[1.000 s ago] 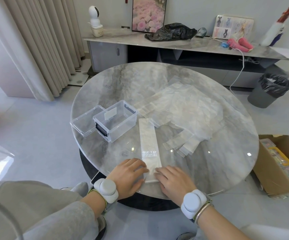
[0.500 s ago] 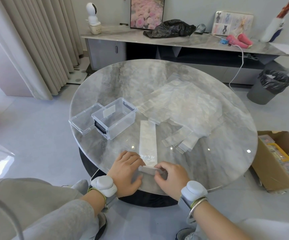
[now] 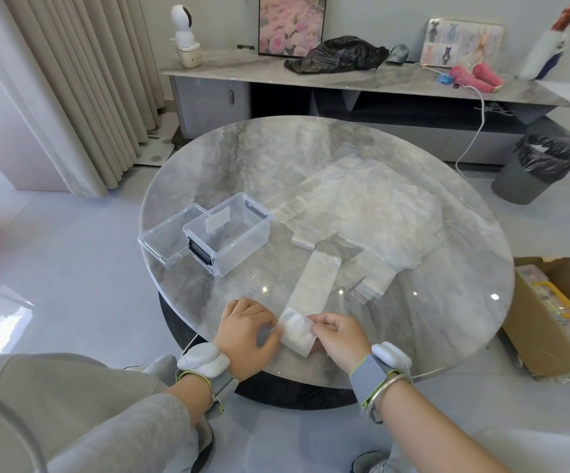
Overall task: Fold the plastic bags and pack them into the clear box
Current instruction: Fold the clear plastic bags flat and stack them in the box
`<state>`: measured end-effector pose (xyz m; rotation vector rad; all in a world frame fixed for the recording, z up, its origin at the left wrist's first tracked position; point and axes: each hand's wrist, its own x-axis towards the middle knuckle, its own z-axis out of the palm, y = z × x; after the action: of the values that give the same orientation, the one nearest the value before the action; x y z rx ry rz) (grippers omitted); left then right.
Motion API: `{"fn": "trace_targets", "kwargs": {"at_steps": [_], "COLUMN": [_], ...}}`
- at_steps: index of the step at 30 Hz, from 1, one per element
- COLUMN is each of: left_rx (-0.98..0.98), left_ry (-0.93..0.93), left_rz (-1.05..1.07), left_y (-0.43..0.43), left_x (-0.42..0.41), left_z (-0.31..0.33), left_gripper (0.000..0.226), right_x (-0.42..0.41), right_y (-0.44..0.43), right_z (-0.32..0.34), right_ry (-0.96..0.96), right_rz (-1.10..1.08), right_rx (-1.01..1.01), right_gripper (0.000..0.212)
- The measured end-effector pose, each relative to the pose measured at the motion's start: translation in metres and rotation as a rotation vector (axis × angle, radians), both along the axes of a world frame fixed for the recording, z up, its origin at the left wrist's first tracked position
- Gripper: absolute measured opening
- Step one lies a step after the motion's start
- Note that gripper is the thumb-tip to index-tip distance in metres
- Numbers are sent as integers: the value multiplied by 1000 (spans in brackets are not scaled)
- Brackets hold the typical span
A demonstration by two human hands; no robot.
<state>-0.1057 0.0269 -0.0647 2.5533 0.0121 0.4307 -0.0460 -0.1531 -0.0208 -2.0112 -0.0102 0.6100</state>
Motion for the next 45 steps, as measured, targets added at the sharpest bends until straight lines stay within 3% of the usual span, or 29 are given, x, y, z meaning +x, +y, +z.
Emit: {"fn": "trace_targets", "kwargs": {"at_steps": [4, 7, 12, 22, 26, 35, 41, 45], "left_rx": [-20, -62, -132, -151, -59, 384, 467, 408], "left_ry": [-5, 24, 77, 202, 181, -9, -7, -94], "left_rz": [10, 26, 57, 192, 237, 60, 84, 58], "left_y": [-3, -3, -9, -21, -22, -6, 0, 2], "left_x": [0, 0, -2, 3, 2, 8, 8, 11], "left_z": [1, 3, 11, 10, 12, 2, -1, 6], "left_gripper": [36, 43, 49, 23, 26, 39, 40, 23], "right_x": [3, 3, -2, -11, -12, -10, -9, -10], "right_y": [0, 0, -4, -10, -9, -3, 1, 2], "right_z": [4, 6, 4, -10, -16, -22, -20, -19], "right_ry": [43, 43, 77, 15, -30, -152, -222, -220], "right_rz": [-69, -143, -144, -16, -5, 37, 68, 69], "right_rx": [61, 109, 103, -43, -89, -204, -266, -277], "right_gripper": [25, 14, 34, 33, 37, 27, 29, 32]}}
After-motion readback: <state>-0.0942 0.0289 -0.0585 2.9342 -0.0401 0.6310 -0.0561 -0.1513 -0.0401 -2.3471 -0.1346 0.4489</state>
